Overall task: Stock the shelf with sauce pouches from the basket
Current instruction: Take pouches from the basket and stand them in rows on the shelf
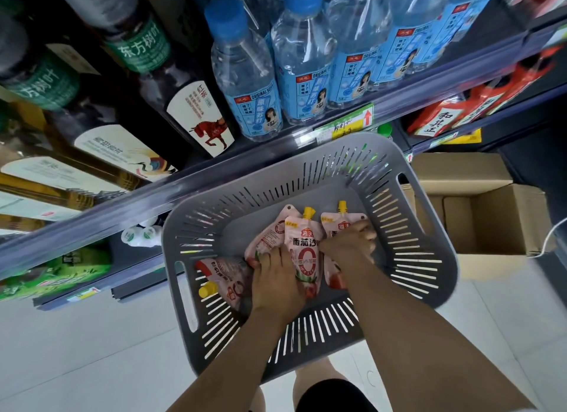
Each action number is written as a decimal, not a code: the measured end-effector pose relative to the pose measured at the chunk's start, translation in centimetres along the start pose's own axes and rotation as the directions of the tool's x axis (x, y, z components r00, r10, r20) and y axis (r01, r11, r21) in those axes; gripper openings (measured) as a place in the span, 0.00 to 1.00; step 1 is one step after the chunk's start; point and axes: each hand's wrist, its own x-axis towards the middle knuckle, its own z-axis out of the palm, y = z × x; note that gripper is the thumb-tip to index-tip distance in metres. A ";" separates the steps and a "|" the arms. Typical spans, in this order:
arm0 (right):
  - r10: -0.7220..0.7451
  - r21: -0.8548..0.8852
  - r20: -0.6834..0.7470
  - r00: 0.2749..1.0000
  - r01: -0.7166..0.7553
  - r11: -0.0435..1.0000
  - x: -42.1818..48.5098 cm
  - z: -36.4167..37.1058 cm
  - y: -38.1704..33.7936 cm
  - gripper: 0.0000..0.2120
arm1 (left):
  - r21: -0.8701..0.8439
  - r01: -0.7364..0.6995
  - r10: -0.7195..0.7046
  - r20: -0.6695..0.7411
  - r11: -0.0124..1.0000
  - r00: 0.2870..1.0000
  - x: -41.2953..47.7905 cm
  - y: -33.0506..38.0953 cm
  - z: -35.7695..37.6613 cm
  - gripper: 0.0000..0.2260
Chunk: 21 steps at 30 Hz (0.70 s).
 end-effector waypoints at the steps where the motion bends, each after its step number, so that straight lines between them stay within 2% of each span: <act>1: 0.006 -0.029 0.007 1.000 -0.006 1.000 -0.1 -0.1 -0.2 0.53 | -0.003 -0.008 0.008 0.002 1.000 1.000 0.2 0.3 0.0 0.35; 7: -0.108 -0.052 0.040 0.993 0.110 0.993 -0.6 -1.5 -0.6 0.56 | 0.116 -0.023 0.009 0.120 0.993 0.993 1.6 2.8 0.5 0.45; 9: -0.152 -0.047 0.032 0.988 0.153 0.987 -1.0 -2.3 -0.5 0.59 | 0.167 -0.073 0.051 0.132 0.983 0.990 1.8 3.8 0.3 0.44; 13: -0.265 -0.067 -0.012 0.964 0.264 0.962 -2.0 -3.6 0.1 0.57 | 0.114 -0.090 0.069 0.183 0.989 0.981 2.0 5.0 0.1 0.45; 17: -0.345 -0.049 -0.044 0.937 0.343 0.938 -3.0 -4.5 0.7 0.56 | -0.104 -0.004 0.023 0.182 0.995 0.983 2.1 5.2 -0.2 0.44; 21: -0.385 -0.029 -0.071 0.920 0.384 0.923 -4.0 -5.2 1.0 0.56 | -0.024 -0.082 0.085 0.314 0.996 0.946 2.8 4.8 -0.3 0.57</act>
